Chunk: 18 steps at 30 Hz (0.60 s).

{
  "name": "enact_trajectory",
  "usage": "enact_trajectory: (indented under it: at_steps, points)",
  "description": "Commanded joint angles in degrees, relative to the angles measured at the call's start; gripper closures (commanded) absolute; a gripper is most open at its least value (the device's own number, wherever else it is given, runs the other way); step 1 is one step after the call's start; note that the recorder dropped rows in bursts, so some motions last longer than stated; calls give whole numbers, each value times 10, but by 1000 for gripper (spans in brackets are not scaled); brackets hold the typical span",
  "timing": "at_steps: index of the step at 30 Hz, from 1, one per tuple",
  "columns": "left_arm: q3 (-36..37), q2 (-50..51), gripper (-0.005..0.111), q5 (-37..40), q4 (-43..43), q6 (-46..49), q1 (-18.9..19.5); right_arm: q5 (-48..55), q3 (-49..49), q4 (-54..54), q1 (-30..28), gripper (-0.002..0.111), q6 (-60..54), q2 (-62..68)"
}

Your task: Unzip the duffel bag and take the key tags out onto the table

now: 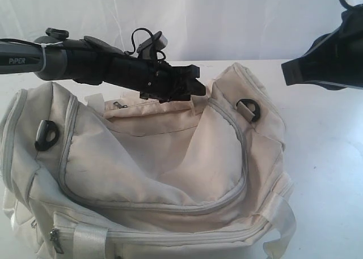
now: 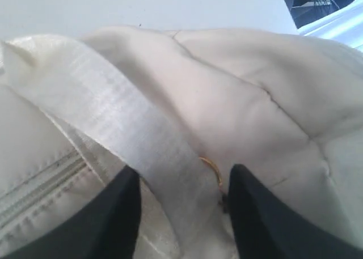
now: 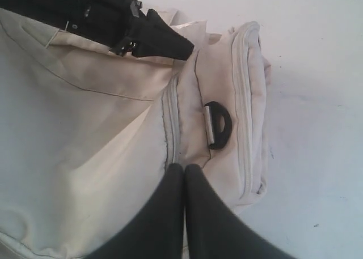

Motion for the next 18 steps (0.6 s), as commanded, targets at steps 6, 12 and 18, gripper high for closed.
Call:
enact_trajectory:
  at_steps: [6, 12, 18]
  points:
    - [-3, 6, 95, 4, -41, 40, -14, -6, 3, 3, -1, 108, 2, 0]
    - [-9, 1, 107, 8, -43, 43, -13, -3, 3, 4, -1, 108, 2, 0]
    - [-44, -42, 107, 42, -16, 75, -11, -3, 3, 4, -1, 108, 2, 0]
